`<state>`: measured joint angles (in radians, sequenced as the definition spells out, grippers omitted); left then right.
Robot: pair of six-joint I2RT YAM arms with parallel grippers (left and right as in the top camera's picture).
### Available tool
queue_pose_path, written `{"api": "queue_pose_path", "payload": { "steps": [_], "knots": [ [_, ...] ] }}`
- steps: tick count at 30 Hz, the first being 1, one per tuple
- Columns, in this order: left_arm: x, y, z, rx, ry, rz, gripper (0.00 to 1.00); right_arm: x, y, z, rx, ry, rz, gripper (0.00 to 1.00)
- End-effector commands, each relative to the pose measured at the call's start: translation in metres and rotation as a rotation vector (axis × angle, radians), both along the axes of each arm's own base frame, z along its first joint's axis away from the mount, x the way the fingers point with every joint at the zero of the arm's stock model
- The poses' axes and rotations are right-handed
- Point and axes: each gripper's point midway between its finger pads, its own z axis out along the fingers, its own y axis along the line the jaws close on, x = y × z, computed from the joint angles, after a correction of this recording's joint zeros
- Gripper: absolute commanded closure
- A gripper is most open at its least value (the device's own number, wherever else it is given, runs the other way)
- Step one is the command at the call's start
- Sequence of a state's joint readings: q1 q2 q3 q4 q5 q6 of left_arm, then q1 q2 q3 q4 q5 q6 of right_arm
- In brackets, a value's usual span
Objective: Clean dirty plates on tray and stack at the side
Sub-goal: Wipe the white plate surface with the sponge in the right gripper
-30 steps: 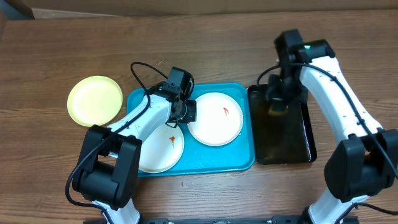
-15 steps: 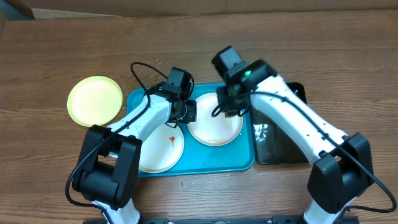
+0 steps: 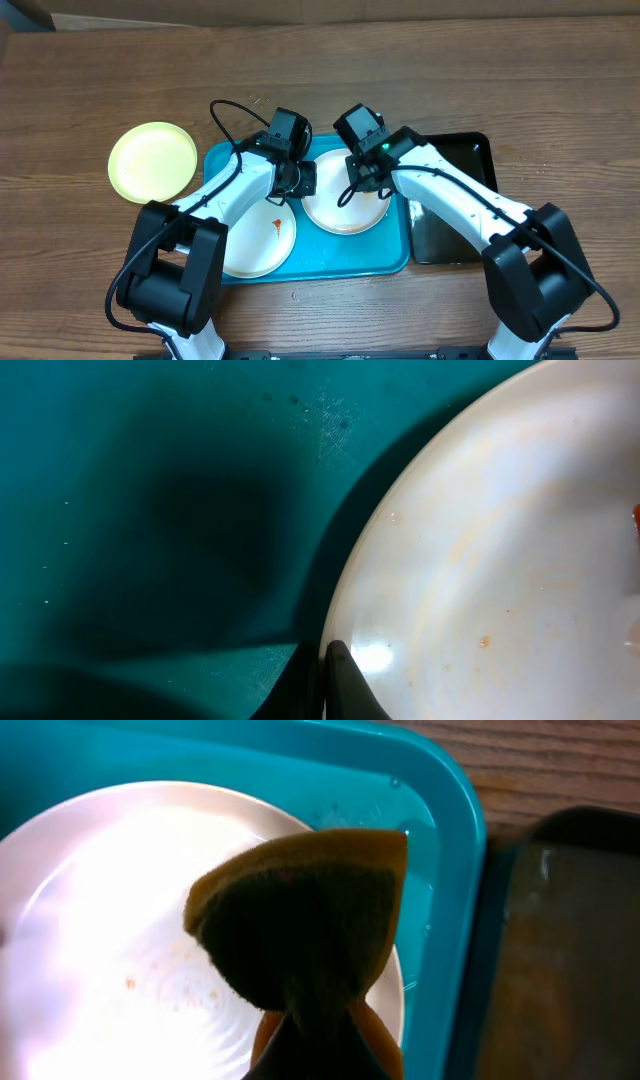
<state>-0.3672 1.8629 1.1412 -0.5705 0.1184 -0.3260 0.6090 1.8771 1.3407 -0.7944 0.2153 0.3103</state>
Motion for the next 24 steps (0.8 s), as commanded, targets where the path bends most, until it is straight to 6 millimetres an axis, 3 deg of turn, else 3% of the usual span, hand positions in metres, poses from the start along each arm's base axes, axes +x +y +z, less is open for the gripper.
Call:
{"api": "queue_pose_path", "payload": {
  "steps": [1, 9, 11, 19, 22, 24],
  "knots": [
    [-0.001, 0.001, 0.004, 0.012, -0.017, -0.003, 0.96, 0.002, -0.005, -0.009, -0.01, -0.021, -0.007, 0.96],
    [-0.001, 0.0, 0.004, 0.014, -0.016, -0.008, 0.96, 0.001, -0.014, -0.028, -0.004, -0.03, -0.025, 0.96],
    [-0.001, 0.0, 0.004, 0.014, -0.017, -0.008, 0.96, 0.0, -0.018, -0.031, -0.007, -0.025, -0.031, 0.91],
    [-0.002, 0.0, 0.004, 0.014, -0.014, -0.008, 0.96, 0.001, -0.022, -0.032, -0.008, -0.022, -0.041, 0.92],
    [-0.002, 0.0, 0.004, 0.014, -0.015, -0.008, 0.96, 0.0, -0.02, -0.032, -0.001, -0.018, -0.038, 0.85],
    [-0.002, 0.0, 0.004, 0.014, -0.015, -0.008, 0.96, 0.0, -0.02, -0.032, 0.0, -0.017, -0.038, 0.88]
  ]
}}
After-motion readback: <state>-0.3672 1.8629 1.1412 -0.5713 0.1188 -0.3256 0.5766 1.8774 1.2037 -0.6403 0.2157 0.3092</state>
